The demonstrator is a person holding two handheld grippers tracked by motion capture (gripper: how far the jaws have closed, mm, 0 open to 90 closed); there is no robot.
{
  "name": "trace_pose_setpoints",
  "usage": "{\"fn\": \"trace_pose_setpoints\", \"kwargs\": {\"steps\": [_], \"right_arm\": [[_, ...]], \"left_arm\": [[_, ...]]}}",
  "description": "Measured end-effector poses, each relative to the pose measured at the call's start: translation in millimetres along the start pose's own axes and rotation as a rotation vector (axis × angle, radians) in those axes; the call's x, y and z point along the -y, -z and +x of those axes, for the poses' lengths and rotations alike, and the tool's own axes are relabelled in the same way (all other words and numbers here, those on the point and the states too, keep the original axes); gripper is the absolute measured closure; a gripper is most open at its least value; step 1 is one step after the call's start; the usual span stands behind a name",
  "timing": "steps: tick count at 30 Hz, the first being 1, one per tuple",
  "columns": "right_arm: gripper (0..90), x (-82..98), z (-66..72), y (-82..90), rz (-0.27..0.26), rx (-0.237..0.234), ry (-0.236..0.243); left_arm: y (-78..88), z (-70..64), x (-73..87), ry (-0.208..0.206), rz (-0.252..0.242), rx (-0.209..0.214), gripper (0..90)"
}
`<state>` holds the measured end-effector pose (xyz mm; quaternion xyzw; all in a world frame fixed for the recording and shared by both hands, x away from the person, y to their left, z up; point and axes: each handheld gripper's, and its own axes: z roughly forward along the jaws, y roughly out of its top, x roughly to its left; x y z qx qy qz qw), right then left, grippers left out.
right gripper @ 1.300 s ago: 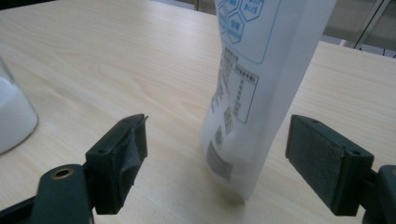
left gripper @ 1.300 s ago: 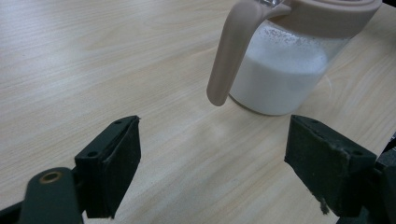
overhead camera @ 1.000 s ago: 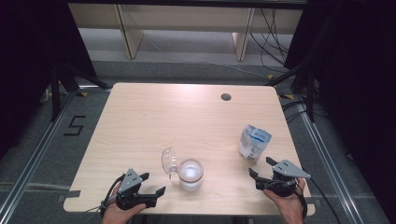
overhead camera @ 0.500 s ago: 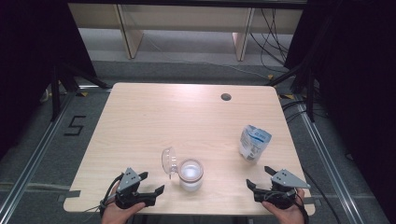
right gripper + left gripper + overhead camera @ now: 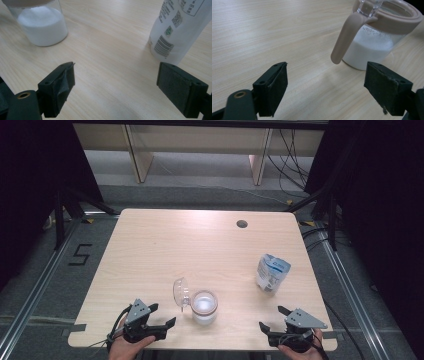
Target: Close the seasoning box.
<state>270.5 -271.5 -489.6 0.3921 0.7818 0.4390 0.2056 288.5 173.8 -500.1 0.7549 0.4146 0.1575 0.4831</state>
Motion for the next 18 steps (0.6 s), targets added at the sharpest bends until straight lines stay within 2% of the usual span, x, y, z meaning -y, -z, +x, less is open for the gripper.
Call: {"fn": "trace_pose_setpoints", "kwargs": {"steps": [1, 2, 3, 6, 7, 9, 10, 13, 14, 15, 16, 17, 18], "right_arm": [[15.8, 0.3, 0.2, 0.2, 0.003, 0.010, 0.015], [15.8, 0.6, 1.7, 0.0, 0.008, -0.003, -0.006], [15.8, 0.8, 2.5, 0.9, 0.012, 0.008, -0.009], [15.8, 0.9, 3.2, 0.7, 0.009, 0.001, -0.003], [15.8, 0.9, 3.0, 0.7, 0.008, -0.003, 0.005], [15.8, 1.2, 4.0, 1.8, 0.012, -0.001, 0.005], [15.8, 1.3, 4.3, 2.0, 0.013, 0.000, 0.003], [15.8, 1.4, 3.2, 1.9, -0.001, 0.010, 0.024], [15.8, 1.6, 3.6, 1.8, 0.006, 0.006, 0.022], [15.8, 2.0, 6.0, 2.2, 0.021, 0.003, -0.007], [15.8, 2.1, 4.5, 0.6, 0.008, -0.005, 0.014], [15.8, 1.9, 4.5, 0.6, 0.019, -0.015, 0.018], [15.8, 1.9, 4.9, 1.1, 0.019, -0.004, 0.023]], "left_arm": [[-0.3, 0.0, -0.2, 0.024, -0.010, 0.005, 19.0], [0.3, 1.2, -0.8, 0.027, -0.013, 0.002, 19.6], [0.4, 2.4, -1.6, 0.027, -0.019, 0.003, 20.7], [1.7, 6.3, -3.9, 0.037, -0.027, 0.011, 27.3], [2.2, 5.4, -4.5, 0.062, -0.032, 0.006, 29.8], [3.4, 6.1, -6.7, 0.055, -0.036, 0.007, 37.3], [3.8, 6.7, -7.6, 0.041, -0.042, 0.021, 41.8], [7.2, 6.2, -11.3, 0.017, -0.067, 0.012, 60.7], [7.5, 7.3, -13.1, 0.003, -0.086, 0.019, 64.6], [9.4, 7.2, -14.9, 0.005, -0.085, 0.009, 68.9], [9.7, 7.5, -17.1, 0.000, -0.098, 0.010, 73.0], [10.2, 7.3, -19.0, 0.001, -0.108, 0.012, 76.8], [10.8, 7.5, -21.2, -0.019, -0.114, 0.019, 79.7]]}}
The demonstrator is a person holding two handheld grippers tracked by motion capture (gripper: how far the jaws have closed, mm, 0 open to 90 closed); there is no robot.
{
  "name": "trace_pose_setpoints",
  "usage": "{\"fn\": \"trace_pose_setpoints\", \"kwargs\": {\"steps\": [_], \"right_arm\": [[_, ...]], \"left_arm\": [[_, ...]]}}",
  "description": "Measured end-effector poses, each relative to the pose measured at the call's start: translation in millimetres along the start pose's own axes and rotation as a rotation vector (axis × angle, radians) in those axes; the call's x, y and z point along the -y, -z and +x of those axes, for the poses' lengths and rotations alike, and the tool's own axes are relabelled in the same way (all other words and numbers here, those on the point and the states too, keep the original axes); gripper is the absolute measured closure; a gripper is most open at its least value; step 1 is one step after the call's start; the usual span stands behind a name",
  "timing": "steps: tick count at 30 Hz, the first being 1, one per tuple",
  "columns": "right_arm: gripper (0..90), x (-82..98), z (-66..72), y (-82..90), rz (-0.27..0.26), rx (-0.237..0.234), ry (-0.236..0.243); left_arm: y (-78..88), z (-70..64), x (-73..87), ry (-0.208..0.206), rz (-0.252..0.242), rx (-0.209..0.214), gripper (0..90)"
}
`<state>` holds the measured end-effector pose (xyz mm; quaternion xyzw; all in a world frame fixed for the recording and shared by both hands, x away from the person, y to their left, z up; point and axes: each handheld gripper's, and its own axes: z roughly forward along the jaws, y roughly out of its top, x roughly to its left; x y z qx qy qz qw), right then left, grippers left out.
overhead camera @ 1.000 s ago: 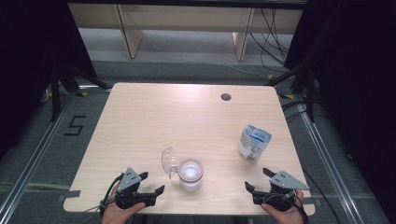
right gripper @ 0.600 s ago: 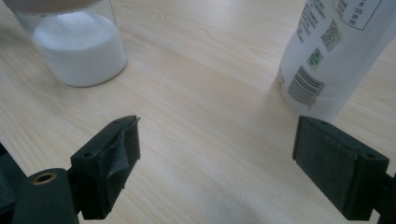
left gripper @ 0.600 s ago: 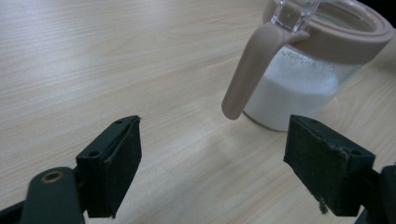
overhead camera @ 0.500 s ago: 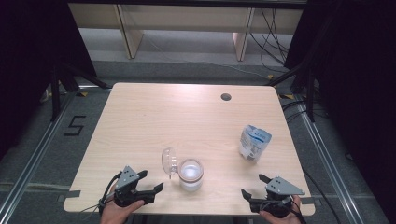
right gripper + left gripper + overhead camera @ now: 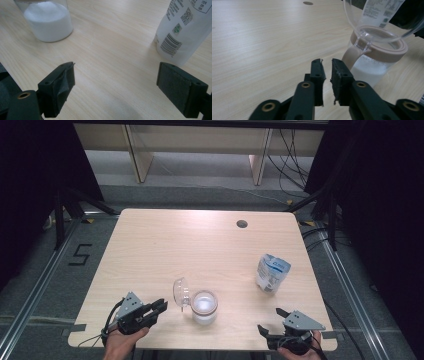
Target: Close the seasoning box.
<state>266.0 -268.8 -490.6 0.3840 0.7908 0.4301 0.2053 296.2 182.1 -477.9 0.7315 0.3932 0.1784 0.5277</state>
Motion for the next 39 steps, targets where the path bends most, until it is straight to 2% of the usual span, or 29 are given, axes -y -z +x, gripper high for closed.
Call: {"fn": "trace_pose_setpoints", "kwargs": {"steps": [1, 2, 6, 8, 12, 15, 17, 20, 22, 28, 29, 37, 39], "right_arm": [[15.8, 0.2, 2.2, 0.6, 0.011, -0.005, -0.026], [15.8, 0.1, 0.4, -0.7, -0.001, -0.011, -0.003], [15.9, -0.2, 1.3, 0.4, -0.001, -0.001, -0.002], [15.9, -0.1, 1.3, 0.3, 0.002, -0.001, 0.000], [15.9, 0.0, 1.4, 0.2, 0.000, -0.002, 0.006], [15.9, 0.2, 1.6, 0.9, 0.003, 0.005, 0.002], [15.9, 0.1, 1.4, -0.2, -0.001, -0.008, 0.008], [16.0, 0.1, 0.7, -0.7, -0.013, 0.004, 0.031], [16.0, 0.1, 1.7, -0.5, 0.000, -0.003, 0.011], [16.1, 0.1, 1.4, -0.4, -0.002, -0.001, 0.010], [16.1, 0.1, 1.4, -0.4, 0.000, -0.005, 0.008], [16.2, 0.2, 1.4, -0.4, 0.002, -0.006, 0.008], [16.2, 0.1, 1.4, 0.3, 0.004, 0.003, 0.011]], "left_arm": [[0.5, -2.2, -1.7, 0.006, -0.001, -0.003, 82.3], [-0.1, -3.6, -3.2, 0.006, -0.009, 0.004, 84.4], [-1.2, -11.1, -9.7, -0.012, -0.007, 0.011, 89.3], [-2.5, -13.7, -12.6, -0.023, -0.008, 0.035, 89.5], [-2.9, -19.6, -17.1, -0.022, 0.002, 0.032, 89.5], [-3.5, -19.4, -19.0, -0.019, -0.010, 0.039, 89.5], [-2.5, -19.6, -21.0, -0.019, -0.010, 0.032, 89.6], [-1.3, -20.1, -24.2, -0.025, -0.019, 0.033, 89.6], [-0.8, -20.5, -26.3, -0.033, -0.019, 0.035, 89.6], [-2.6, -24.2, -30.9, -0.040, -0.035, 0.052, 89.5], [-1.7, -25.1, -32.1, -0.038, -0.025, 0.041, 89.5], [-3.5, -28.6, -36.4, -0.041, -0.033, 0.048, 89.5], [-4.7, -28.8, -37.2, -0.052, -0.042, 0.058, 89.5]]}}
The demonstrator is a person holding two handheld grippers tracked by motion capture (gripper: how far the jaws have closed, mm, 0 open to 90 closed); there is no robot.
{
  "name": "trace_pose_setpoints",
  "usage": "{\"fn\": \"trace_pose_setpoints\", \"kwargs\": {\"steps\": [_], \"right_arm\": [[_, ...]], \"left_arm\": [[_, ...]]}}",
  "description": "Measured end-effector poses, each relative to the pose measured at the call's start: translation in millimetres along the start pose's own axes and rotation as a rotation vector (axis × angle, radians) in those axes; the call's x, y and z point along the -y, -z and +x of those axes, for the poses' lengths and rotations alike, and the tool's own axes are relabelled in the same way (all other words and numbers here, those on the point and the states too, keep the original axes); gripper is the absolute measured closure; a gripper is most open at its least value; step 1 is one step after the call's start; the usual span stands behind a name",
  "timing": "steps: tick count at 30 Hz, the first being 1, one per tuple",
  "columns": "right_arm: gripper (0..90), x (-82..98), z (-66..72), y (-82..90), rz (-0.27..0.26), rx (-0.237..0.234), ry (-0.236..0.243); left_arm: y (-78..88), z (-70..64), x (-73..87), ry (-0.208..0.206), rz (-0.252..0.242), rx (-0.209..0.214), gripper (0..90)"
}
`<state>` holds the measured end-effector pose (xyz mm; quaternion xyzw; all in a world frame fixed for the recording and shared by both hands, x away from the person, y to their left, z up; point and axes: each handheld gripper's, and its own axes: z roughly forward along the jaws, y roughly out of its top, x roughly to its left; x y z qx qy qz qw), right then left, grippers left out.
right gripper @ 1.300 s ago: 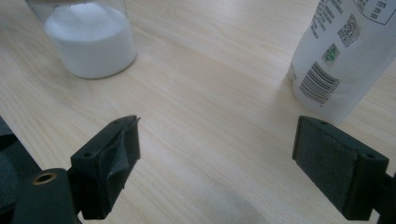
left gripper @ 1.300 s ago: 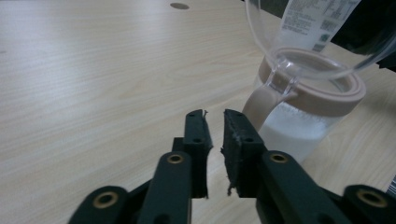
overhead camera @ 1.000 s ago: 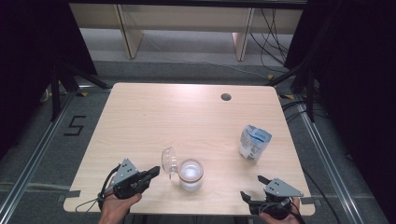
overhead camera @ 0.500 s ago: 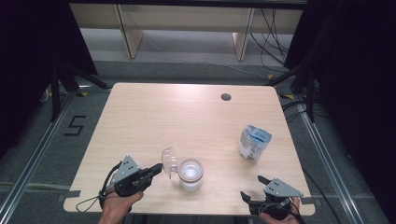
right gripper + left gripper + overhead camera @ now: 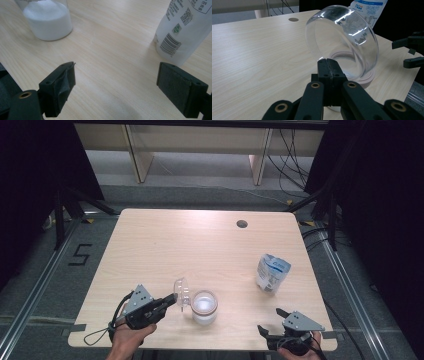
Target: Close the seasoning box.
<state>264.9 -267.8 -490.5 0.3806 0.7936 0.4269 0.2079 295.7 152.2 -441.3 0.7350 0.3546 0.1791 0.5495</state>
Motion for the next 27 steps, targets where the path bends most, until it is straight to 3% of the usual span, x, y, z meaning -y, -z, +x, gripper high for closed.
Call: {"fn": "trace_pose_setpoints", "kwargs": {"steps": [21, 27], "right_arm": [[16.2, 0.0, 1.5, -1.0, -0.006, -0.009, -0.007], [16.3, -0.2, 1.0, -0.6, -0.009, 0.006, 0.014]], "left_arm": [[-6.1, -6.8, -2.8, -0.036, 0.020, 0.007, 89.4], [-8.1, -8.2, -2.1, -0.040, 0.021, 0.016, 89.3]]}}
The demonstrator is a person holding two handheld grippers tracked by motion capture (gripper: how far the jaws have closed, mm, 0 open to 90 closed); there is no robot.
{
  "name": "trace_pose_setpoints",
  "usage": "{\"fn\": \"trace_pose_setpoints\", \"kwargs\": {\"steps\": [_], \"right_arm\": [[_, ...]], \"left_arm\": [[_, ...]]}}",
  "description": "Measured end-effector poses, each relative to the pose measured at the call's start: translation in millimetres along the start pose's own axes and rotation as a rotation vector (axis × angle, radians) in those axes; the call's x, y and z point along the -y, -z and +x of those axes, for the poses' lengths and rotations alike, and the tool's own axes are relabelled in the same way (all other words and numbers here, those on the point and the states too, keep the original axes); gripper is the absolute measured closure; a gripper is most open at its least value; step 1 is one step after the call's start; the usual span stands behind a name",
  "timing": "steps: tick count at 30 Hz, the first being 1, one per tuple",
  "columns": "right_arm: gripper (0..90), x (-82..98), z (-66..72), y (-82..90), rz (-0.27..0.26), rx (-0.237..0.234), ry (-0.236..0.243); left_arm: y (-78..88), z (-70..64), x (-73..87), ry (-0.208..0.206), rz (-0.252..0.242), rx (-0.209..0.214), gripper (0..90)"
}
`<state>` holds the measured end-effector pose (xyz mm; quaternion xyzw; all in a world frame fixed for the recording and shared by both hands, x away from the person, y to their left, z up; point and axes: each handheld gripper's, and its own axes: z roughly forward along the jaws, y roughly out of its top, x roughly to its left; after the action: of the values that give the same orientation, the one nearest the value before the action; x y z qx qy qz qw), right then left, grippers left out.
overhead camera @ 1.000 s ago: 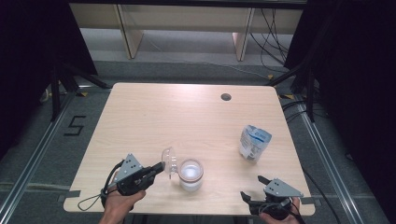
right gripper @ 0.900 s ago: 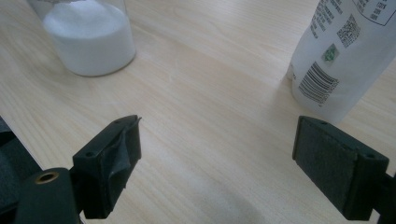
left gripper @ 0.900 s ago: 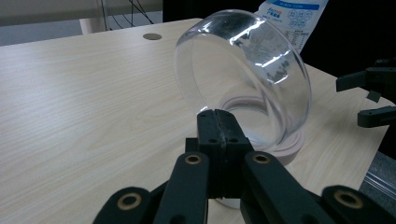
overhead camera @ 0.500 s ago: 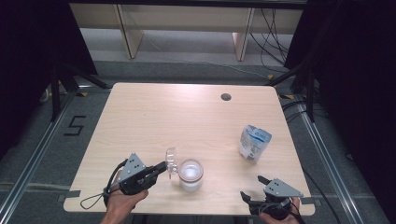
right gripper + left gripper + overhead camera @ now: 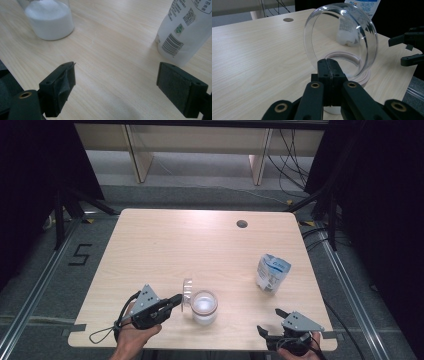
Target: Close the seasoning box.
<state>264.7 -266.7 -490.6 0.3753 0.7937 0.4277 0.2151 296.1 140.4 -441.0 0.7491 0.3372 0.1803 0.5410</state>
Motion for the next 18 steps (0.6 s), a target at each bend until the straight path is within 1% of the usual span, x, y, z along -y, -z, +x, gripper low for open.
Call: {"fn": "trace_pose_setpoints", "kwargs": {"steps": [1, 2, 4, 5, 7, 10, 11, 12, 13, 15, 17, 18], "right_arm": [[16.3, 0.0, 0.0, -0.1, 0.001, 0.000, 0.002], [16.3, 0.0, -0.4, 0.0, -0.001, 0.004, 0.007], [16.3, 0.0, 0.9, 0.2, 0.009, -0.004, -0.010], [16.3, 0.2, 1.2, -0.1, 0.007, -0.002, -0.010], [16.4, 0.1, 1.1, -0.2, 0.008, -0.007, -0.006], [16.4, 0.2, 0.8, -0.3, 0.006, -0.005, 0.000], [16.4, 0.2, 0.9, -0.3, 0.008, -0.007, -0.003], [16.4, 0.2, 0.9, -0.3, 0.008, -0.006, -0.002], [16.3, 0.2, 1.0, -0.4, 0.007, -0.006, -0.004], [16.3, 0.2, 1.2, -0.3, 0.009, -0.007, -0.006], [16.4, 0.2, 0.9, -0.4, 0.007, -0.007, -0.003], [16.4, 0.2, 0.9, -0.4, 0.006, -0.007, -0.004]], "left_arm": [[0.1, -0.8, -0.1, 0.002, 0.009, -0.005, 89.3], [-1.5, -1.0, 0.5, 0.000, -0.004, 0.006, 89.3], [-2.4, -1.8, 1.0, 0.002, 0.000, 0.009, 89.1], [-1.9, -2.0, 0.5, -0.007, 0.010, 0.001, 88.9], [-2.8, -3.1, 0.8, 0.001, 0.009, 0.005, 88.7], [-3.6, -3.7, 0.7, -0.006, 0.013, 0.011, 88.3], [-4.9, -4.1, 0.9, 0.000, 0.004, 0.021, 88.1], [-5.3, -4.4, 0.8, 0.000, 0.003, 0.024, 87.8], [-5.5, -4.8, 0.9, 0.007, 0.002, 0.030, 87.1], [-5.1, -4.9, 1.1, 0.028, -0.001, 0.051, 83.9], [-4.2, -5.7, 1.3, 0.067, -0.008, 0.065, 77.5], [-4.0, -4.2, 1.4, 0.065, -0.014, 0.086, 73.0]]}}
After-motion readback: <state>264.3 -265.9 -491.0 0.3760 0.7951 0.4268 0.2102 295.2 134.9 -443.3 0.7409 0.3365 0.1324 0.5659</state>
